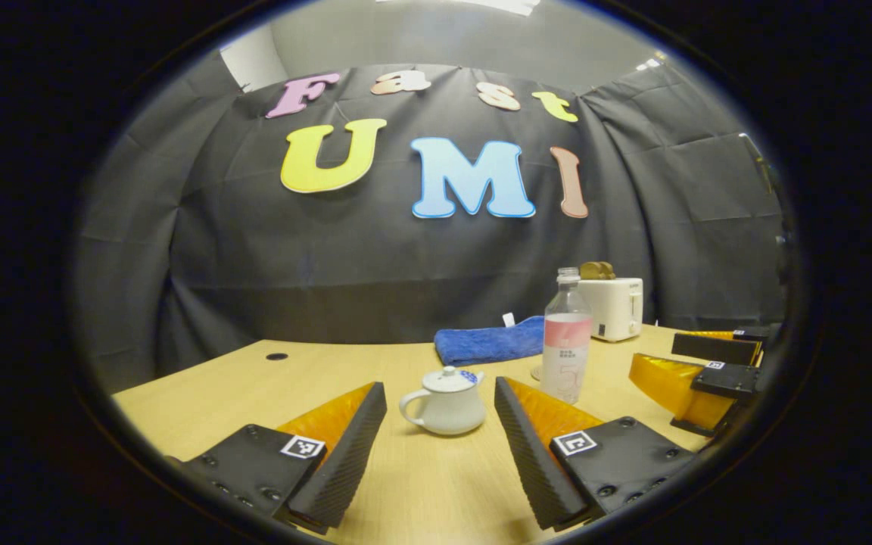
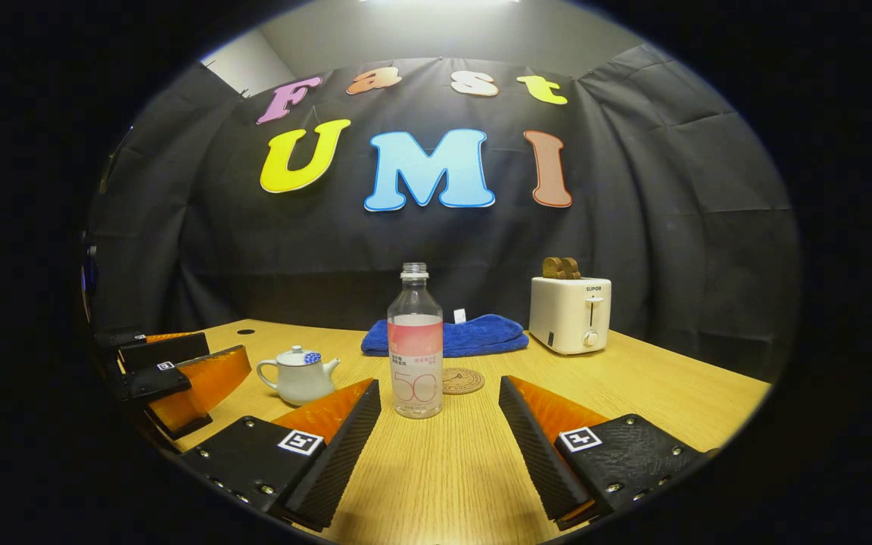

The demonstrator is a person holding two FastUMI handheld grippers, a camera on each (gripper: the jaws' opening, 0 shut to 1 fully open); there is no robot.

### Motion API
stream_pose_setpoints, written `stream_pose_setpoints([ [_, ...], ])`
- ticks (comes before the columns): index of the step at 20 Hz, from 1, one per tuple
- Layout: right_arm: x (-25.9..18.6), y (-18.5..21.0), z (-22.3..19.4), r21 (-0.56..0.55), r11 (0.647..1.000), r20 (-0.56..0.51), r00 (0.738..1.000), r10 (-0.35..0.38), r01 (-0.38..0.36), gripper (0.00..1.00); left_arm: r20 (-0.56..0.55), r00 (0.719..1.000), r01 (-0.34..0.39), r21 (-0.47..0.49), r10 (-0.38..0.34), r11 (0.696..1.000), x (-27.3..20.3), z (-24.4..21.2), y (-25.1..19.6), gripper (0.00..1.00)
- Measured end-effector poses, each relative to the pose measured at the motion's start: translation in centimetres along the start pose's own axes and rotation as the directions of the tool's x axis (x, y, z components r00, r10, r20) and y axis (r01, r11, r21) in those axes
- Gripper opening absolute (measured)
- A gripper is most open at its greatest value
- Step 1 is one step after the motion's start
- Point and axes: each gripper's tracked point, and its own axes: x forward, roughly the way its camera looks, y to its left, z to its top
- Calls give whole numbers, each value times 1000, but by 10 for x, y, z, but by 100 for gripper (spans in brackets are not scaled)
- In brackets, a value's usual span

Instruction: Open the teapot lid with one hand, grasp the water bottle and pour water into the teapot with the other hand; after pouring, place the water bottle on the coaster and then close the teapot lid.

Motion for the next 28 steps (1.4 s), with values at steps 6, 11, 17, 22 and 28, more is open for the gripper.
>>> stream_pose_setpoints([
  [6,6,11,-1,-3,998,-2,998,66,-66,97,2,998,58,-4,-58,998,3,1,-9,96],
  [11,28,18,-1,-2,998,-9,998,66,-66,98,8,999,37,-3,-37,999,17,1,-4,97],
  [17,61,22,-7,-15,999,-60,998,31,-32,97,-14,997,73,-66,-75,995,60,-4,-8,96],
  [22,87,26,-11,-28,999,-108,994,23,-26,98,-39,996,82,-83,-85,993,95,0,-1,96],
  [28,110,26,-14,-8,1000,-137,991,0,-1,98,-78,990,109,-60,-114,992,124,-7,3,96],
])
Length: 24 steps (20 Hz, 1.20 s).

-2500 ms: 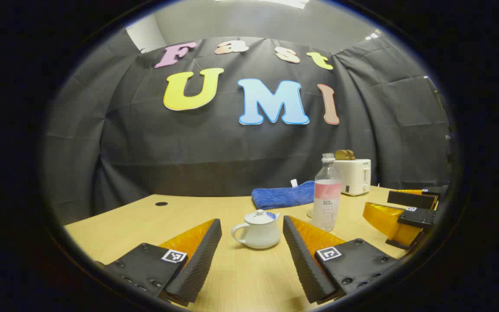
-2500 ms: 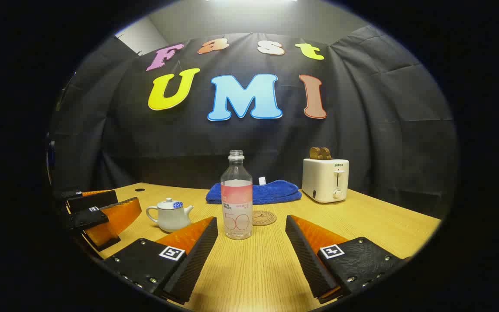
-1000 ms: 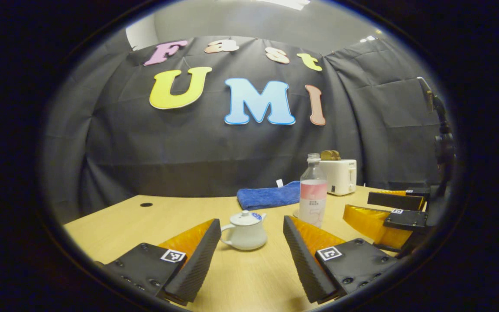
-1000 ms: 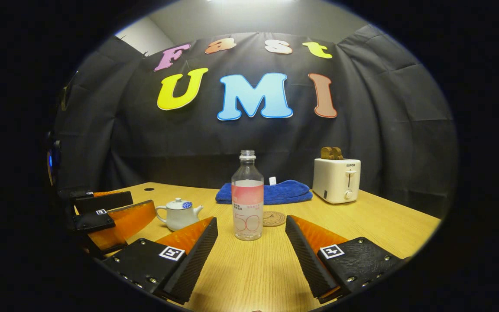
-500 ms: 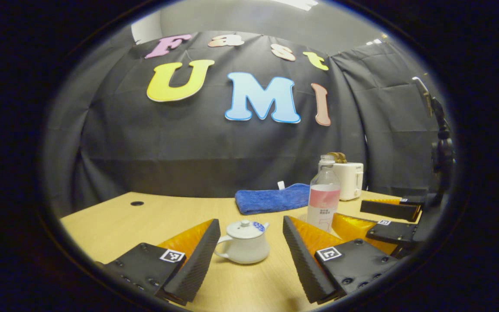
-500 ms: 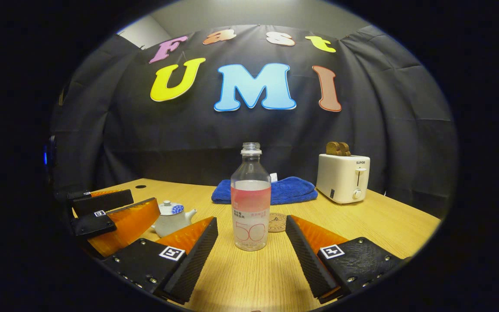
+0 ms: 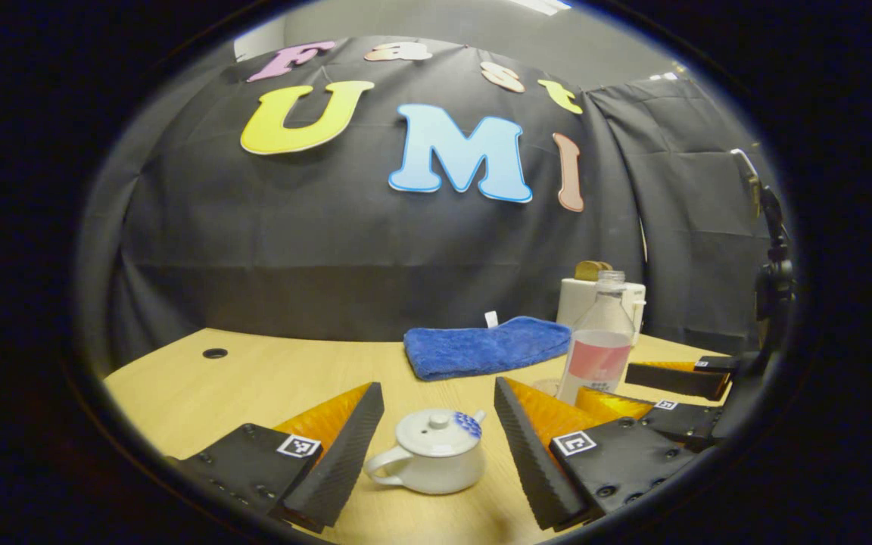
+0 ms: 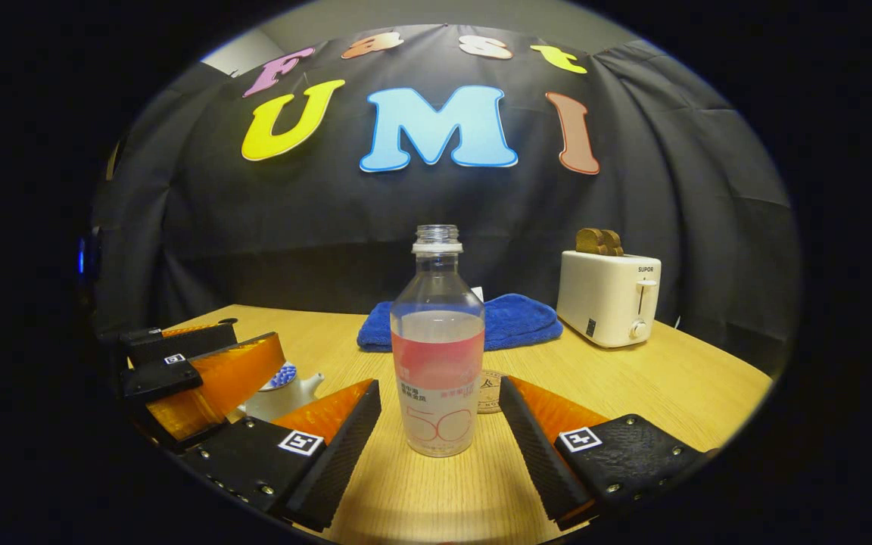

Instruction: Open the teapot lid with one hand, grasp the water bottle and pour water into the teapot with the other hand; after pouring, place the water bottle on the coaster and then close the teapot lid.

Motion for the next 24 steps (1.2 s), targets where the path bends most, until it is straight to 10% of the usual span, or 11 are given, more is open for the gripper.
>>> stream_pose_setpoints([
  [4,13,1,-6,-7,1000,-39,999,-9,9,97,-43,998,33,-36,-34,999,18,-8,0,93],
  [7,14,2,-6,4,1000,-43,999,3,-3,98,-78,996,42,-15,-43,999,16,-16,-1,68],
  [16,17,-1,-15,20,1000,-103,995,7,-5,98,-88,996,18,27,-15,999,21,-16,1,70],
  [18,16,1,-14,2,1000,-96,995,6,-6,98,-85,996,33,7,-32,999,20,-13,0,35],
  [24,16,-2,-16,33,999,-111,994,15,-11,98,-85,996,19,-3,-19,1000,19,-16,-3,19],
])
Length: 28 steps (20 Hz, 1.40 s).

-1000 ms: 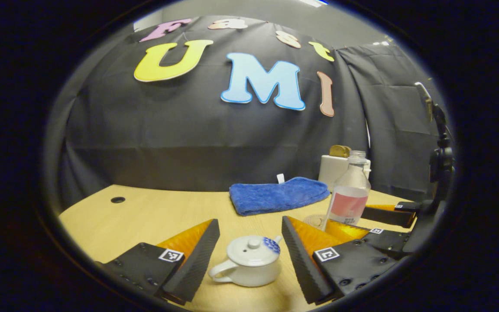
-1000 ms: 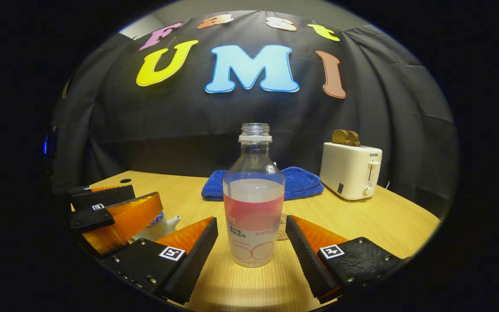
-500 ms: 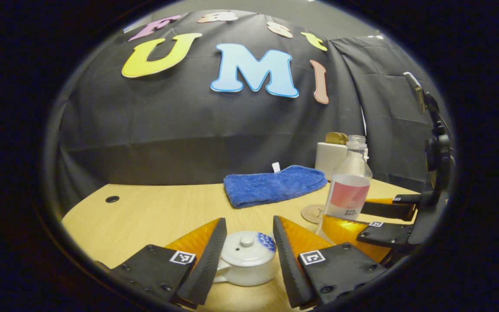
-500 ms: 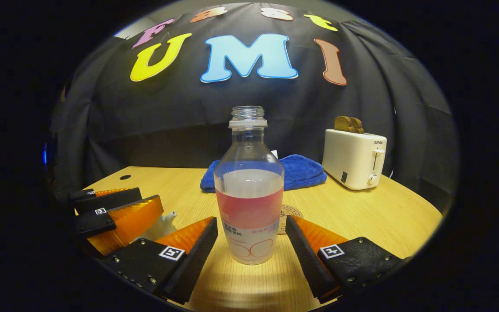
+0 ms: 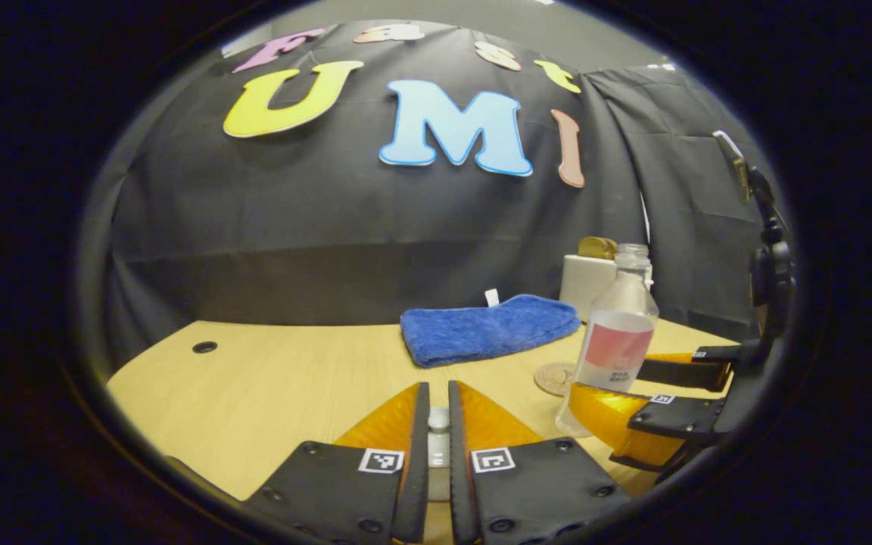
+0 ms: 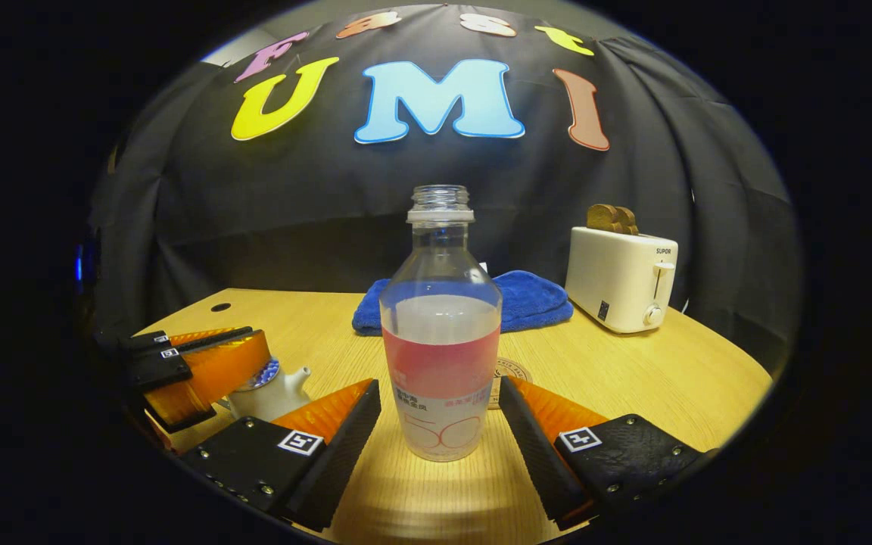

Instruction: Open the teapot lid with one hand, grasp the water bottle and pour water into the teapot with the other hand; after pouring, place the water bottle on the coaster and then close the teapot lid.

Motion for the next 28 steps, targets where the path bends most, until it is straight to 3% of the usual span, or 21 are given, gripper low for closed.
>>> stream_pose_setpoints([
  [4,1,-1,-1,14,1000,-6,1000,4,-4,98,16,1000,-1,-26,1,1000,-4,6,1,20],
  [5,1,-1,-1,14,1000,-7,1000,3,-3,98,30,1000,-1,-44,2,999,-3,6,2,13],
  [16,4,-7,-2,30,999,-26,1000,-16,17,96,147,989,14,-115,3,993,-24,38,9,13],
  [18,2,-6,-3,25,1000,-28,999,-18,19,83,151,988,4,-119,14,993,-31,40,16,13],
  [21,-2,-3,-2,-6,1000,-23,999,-27,26,83,142,989,-20,-106,35,994,-37,35,34,12],
  [23,-2,-2,-3,-25,999,-18,1000,-23,22,77,138,988,-58,-85,69,995,-39,34,51,12],
  [28,-4,-4,-4,-28,1000,-26,1000,-13,12,75,140,986,-69,-141,89,988,-41,35,68,13],
])
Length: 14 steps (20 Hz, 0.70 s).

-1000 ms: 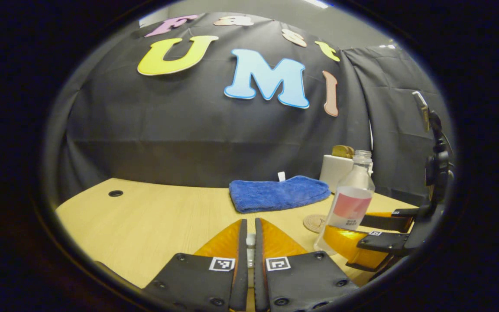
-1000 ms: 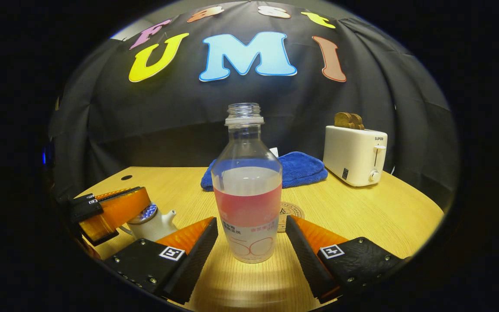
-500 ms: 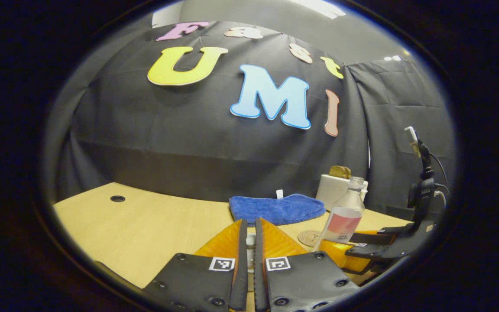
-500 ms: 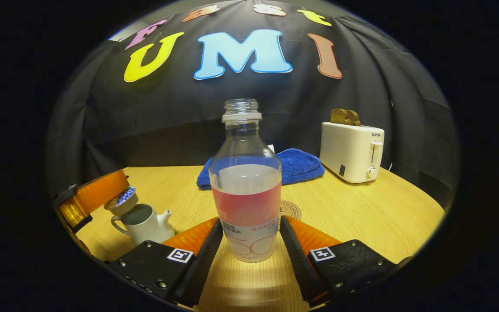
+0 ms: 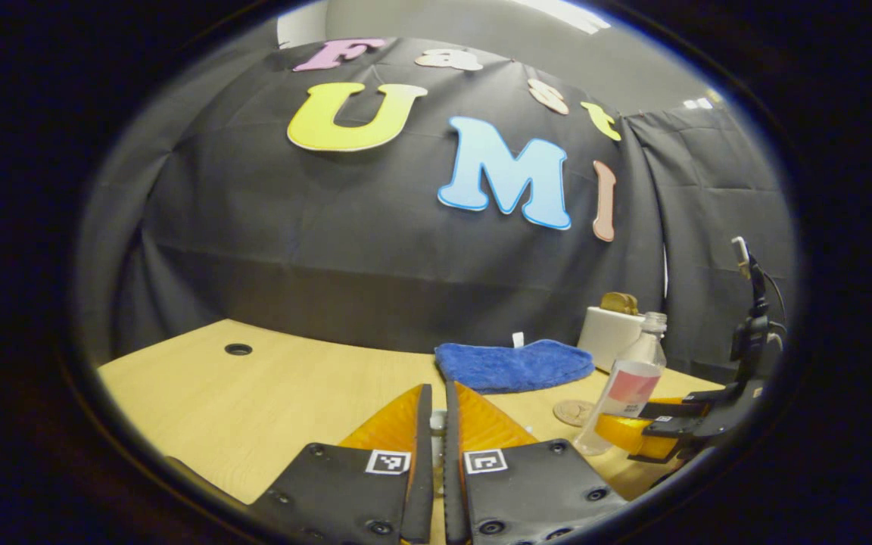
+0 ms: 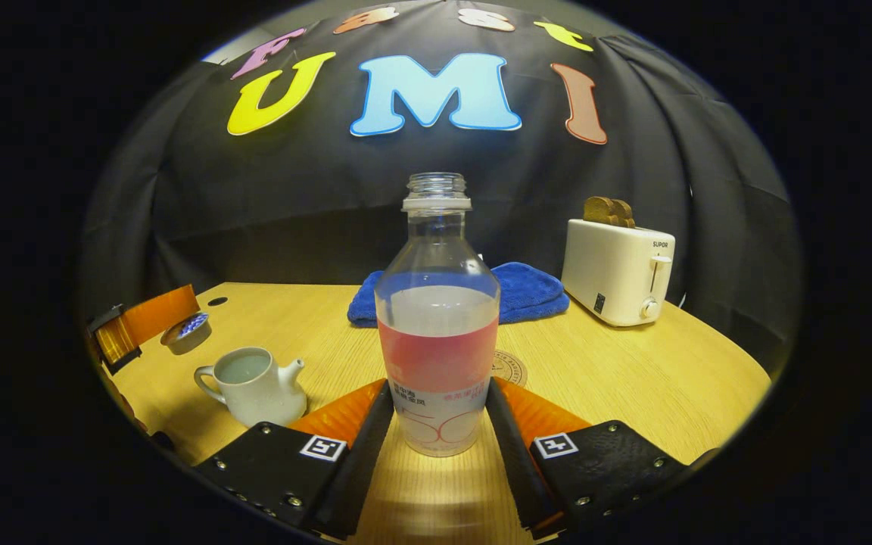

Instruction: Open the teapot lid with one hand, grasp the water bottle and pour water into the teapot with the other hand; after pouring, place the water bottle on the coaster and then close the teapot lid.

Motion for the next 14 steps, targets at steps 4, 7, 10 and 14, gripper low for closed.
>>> stream_pose_setpoints([
  [4,-8,1,2,-72,997,17,1000,-12,14,75,2,1000,-12,-33,12,999,3,-3,18,13],
  [7,-13,0,4,-163,985,46,998,-43,50,75,-11,1000,-27,-44,26,999,5,-9,34,12],
  [10,-18,3,6,-261,962,70,995,-65,81,75,-12,1000,-17,-93,16,996,7,-12,42,13],
  [14,-20,20,7,-415,904,101,993,-67,103,75,6,1000,-21,-105,22,994,3,-7,50,12],
])
